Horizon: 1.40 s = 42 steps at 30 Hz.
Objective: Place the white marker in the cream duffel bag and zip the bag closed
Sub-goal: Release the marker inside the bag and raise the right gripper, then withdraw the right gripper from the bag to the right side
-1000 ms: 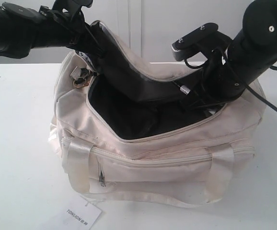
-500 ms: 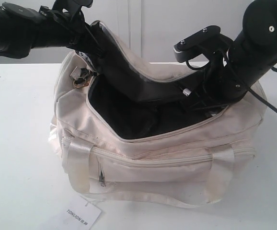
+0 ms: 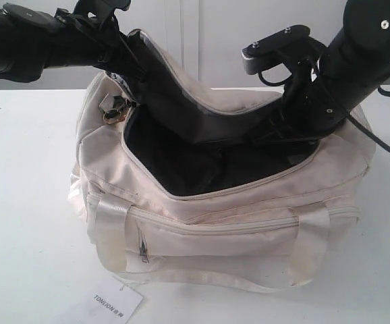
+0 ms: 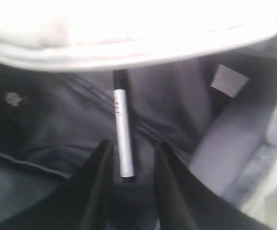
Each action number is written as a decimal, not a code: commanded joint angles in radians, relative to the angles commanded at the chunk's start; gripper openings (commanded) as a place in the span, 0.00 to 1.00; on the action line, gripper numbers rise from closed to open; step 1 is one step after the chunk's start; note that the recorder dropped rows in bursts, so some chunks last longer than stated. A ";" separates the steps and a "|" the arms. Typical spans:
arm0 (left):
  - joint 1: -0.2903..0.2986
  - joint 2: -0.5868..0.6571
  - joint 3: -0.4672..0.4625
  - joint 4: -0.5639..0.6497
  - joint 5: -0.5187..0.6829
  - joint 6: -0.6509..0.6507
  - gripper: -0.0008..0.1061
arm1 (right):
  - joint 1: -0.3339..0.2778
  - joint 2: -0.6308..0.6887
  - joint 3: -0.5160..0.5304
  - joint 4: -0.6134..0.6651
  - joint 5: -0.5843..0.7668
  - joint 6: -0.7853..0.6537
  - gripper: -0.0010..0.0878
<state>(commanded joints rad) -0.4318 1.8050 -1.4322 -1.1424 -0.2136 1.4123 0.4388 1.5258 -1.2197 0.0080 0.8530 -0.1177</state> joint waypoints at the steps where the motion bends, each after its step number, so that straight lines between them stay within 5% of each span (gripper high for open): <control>1: 0.000 0.000 0.000 0.000 0.000 0.000 0.01 | 0.000 0.000 0.000 0.026 0.007 -0.035 0.21; 5: 0.000 0.000 0.000 0.000 0.000 0.000 0.01 | 0.000 0.000 -0.001 0.098 0.013 -0.107 0.01; 42: 0.000 0.000 0.000 0.000 0.000 0.000 0.01 | -0.020 -0.129 -0.005 0.114 0.013 -0.023 0.01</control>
<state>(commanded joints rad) -0.4318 1.8050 -1.4322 -1.1424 -0.2136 1.4123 0.4185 1.3972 -1.2246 0.1218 0.8658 -0.1402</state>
